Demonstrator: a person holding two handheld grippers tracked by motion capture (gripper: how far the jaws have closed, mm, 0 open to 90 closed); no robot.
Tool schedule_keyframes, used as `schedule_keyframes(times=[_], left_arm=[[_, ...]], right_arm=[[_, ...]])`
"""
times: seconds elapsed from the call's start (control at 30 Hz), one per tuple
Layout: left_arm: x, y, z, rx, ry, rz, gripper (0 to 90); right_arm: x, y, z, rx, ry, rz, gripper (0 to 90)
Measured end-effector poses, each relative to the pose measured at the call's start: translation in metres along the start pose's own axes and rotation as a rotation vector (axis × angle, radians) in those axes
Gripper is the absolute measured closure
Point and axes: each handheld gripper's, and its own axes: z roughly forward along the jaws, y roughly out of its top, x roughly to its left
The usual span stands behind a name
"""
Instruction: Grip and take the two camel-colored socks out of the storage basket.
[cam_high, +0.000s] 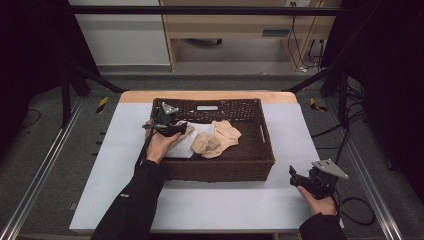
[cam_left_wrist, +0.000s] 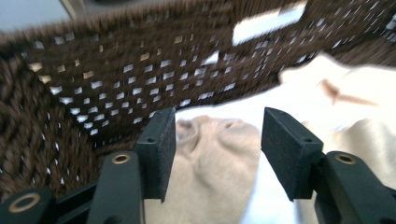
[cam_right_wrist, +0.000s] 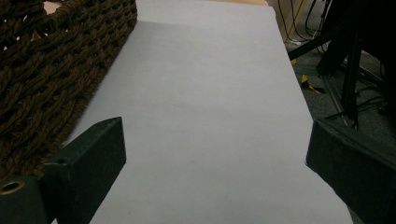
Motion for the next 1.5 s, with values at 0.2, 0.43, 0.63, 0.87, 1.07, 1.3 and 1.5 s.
schedule_keyframes(times=[0.2, 0.43, 0.63, 0.87, 1.07, 1.3, 1.5], left_arm=[[0.000, -0.005, 0.006, 0.061, 0.010, 0.008, 39.3], [0.001, -0.007, 0.010, 0.080, 0.015, 0.023, 37.0], [0.002, -0.010, 0.015, 0.111, 0.006, 0.014, 35.1], [0.003, -0.012, 0.018, 0.146, -0.003, 0.000, 39.9], [0.003, -0.014, 0.021, 0.201, -0.018, -0.003, 48.0], [0.003, -0.014, 0.023, 0.239, -0.050, -0.010, 61.6], [0.004, -0.013, 0.020, 0.247, -0.076, -0.036, 80.3]], right_arm=[[0.002, 0.000, 0.000, 0.004, 0.005, -0.013, 5.3], [0.003, -0.001, 0.000, 0.002, 0.000, -0.025, 5.6], [0.004, -0.001, 0.001, 0.008, 0.001, -0.030, 5.8], [0.004, -0.001, 0.001, 0.012, 0.000, -0.026, 6.0], [0.003, -0.001, 0.001, 0.009, 0.001, -0.027, 6.2], [0.003, -0.002, 0.001, 0.013, 0.005, -0.022, 6.3], [0.003, -0.002, 0.001, 0.009, 0.005, -0.023, 6.5]])
